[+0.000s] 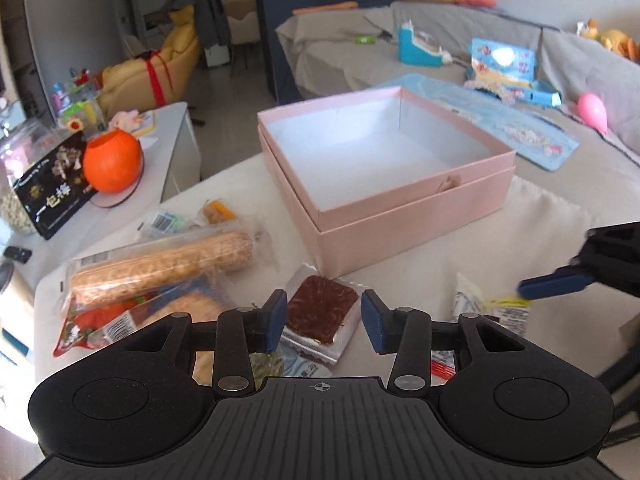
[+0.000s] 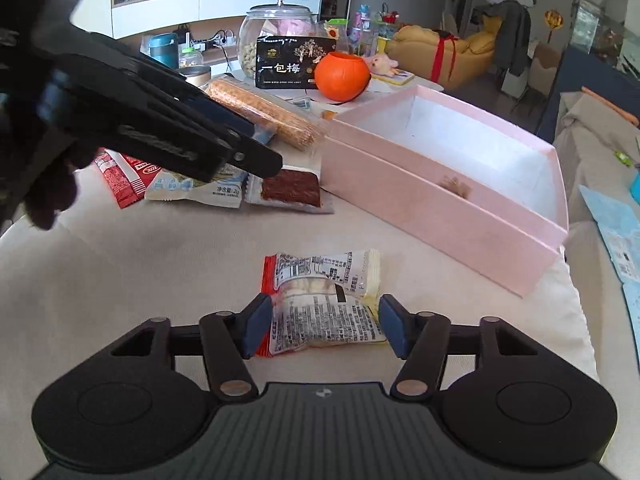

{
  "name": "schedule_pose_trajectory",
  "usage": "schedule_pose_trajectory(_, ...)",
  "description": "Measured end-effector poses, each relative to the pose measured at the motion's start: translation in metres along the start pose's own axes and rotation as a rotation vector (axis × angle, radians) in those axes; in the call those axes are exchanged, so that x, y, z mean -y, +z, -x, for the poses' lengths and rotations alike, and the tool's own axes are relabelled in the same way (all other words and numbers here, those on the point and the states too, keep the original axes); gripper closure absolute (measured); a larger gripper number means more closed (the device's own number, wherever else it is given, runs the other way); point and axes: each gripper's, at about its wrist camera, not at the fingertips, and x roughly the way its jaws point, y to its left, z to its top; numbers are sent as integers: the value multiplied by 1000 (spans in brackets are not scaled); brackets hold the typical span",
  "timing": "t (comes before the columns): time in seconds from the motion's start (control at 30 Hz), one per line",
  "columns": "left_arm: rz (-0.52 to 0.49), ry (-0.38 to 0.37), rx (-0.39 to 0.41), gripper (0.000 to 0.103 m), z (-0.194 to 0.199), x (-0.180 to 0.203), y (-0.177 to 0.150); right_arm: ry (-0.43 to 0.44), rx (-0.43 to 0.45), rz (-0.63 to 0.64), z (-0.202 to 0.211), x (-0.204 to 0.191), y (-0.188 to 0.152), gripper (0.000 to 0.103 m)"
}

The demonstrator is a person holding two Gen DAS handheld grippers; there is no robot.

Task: Organize snacks
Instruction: 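Grasp the chocolate packet with left tool while right tool grasps the white-and-yellow snack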

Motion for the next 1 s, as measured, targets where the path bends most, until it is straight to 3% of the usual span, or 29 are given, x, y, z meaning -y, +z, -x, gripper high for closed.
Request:
schedule_pose_trajectory(0.03, -12, -6, -29, 57, -9, -1, 3, 7, -5, -25, 3, 5, -4, 27)
schedule_pose_trajectory(0.1, -38, -18, -91, 57, -26, -2, 3, 14, -3, -70, 7, 14, -12, 26)
schedule_pose_trajectory(0.27, -8, -31, -93, 58, -30, -7, 2, 18, 37, -141, 7, 20, -31, 20)
schedule_pose_trajectory(0.43, 8, -158, -122, 61, -14, 8, -7, 6, 33, -128, 4, 13, -28, 17)
schedule_pose_trajectory(0.6, 41, -40, -100, 58, -17, 14, -10, 24, 49, -197, 0, 19, -15, 16)
schedule_pose_trajectory(0.7, 93, -50, -95, 60, -14, 12, -9, -15, -5, -159, -17, 12, -6, 16)
schedule_pose_trajectory(0.87, 161, -41, -56, 60, -3, 9, -9, -109, -8, -46, -1, 18, -17, 17)
schedule_pose_trajectory(0.93, 197, -15, -49, 60, -10, 8, -6, -151, -12, -68, 5, 32, -26, 16)
schedule_pose_trajectory(1.0, 223, 0, -64, 59, -21, 9, -3, -129, -24, -150, 9, 49, -34, 16)
